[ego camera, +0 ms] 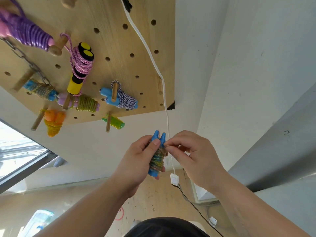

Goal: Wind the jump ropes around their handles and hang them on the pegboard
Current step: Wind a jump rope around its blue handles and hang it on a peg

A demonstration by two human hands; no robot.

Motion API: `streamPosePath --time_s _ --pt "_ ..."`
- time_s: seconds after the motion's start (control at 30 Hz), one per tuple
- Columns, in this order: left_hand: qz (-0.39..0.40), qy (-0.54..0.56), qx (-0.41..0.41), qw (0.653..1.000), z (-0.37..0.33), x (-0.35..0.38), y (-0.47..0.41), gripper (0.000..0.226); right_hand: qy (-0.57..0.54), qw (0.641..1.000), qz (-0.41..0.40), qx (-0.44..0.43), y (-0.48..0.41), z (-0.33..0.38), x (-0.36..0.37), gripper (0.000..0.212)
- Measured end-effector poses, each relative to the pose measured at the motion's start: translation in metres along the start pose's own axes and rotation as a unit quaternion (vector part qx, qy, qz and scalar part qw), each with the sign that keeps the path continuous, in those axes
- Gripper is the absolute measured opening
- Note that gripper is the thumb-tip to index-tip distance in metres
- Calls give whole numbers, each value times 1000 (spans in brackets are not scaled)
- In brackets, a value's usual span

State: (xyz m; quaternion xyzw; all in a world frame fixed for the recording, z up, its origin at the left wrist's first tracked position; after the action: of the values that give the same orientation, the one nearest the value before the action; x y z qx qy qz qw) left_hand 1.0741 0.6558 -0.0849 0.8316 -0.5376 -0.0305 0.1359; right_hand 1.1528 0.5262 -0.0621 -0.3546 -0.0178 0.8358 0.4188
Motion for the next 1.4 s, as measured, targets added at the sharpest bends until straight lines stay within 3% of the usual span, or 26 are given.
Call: streamPosePath --time_s 0.17,0.33,0.47,0.67,0.83,0.97,1.07,1.13,1.3,1.4 --pt "1 -10 -30 1000 8 -5 -7 14 -46 994 101 20 -3 -3 9 23" --pt "39 -51 21 998 -4 0 -11 8 -67 994 58 67 -7 -9 3 19" --pt "81 -44 68 993 -9 1 -9 28 -58 995 52 66 -6 -2 1 19" --pt "53 -52 120 990 -13 -3 -11 29 -66 993 71 61 -1 -3 -4 23" --pt "16 -71 109 991 -12 -1 -7 26 -86 988 97 83 6 -7 -2 31" --pt "-50 -67 111 990 -6 -9 -9 5 -109 985 39 126 13 -10 -8 40" --pt "-78 -63 105 989 -5 -14 -10 5 -102 984 3 145 14 -15 -18 31" --pt "-88 -39 83 992 -4 -12 -10 5 -70 989 20 125 13 -9 -18 29" --pt "-119 108 -9 987 4 -11 -10 19 48 994 81 -51 14 24 -3 17" --pt "-69 83 -34 994 10 -8 -9 17 85 983 103 -123 13 30 0 13"
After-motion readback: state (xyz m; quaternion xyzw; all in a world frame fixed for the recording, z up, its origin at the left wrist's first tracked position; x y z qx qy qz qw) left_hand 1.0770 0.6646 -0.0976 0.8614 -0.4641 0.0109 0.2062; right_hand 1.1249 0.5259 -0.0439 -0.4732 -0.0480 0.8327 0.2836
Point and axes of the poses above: each hand's wrist, its own y-axis away from the middle knuckle, its own x-axis out of the palm, z = x × y, the point moved 7 cm from there along -y, towards the middle knuckle, and after that the axes turned 12 degrees about y, right-handed, at the moved point
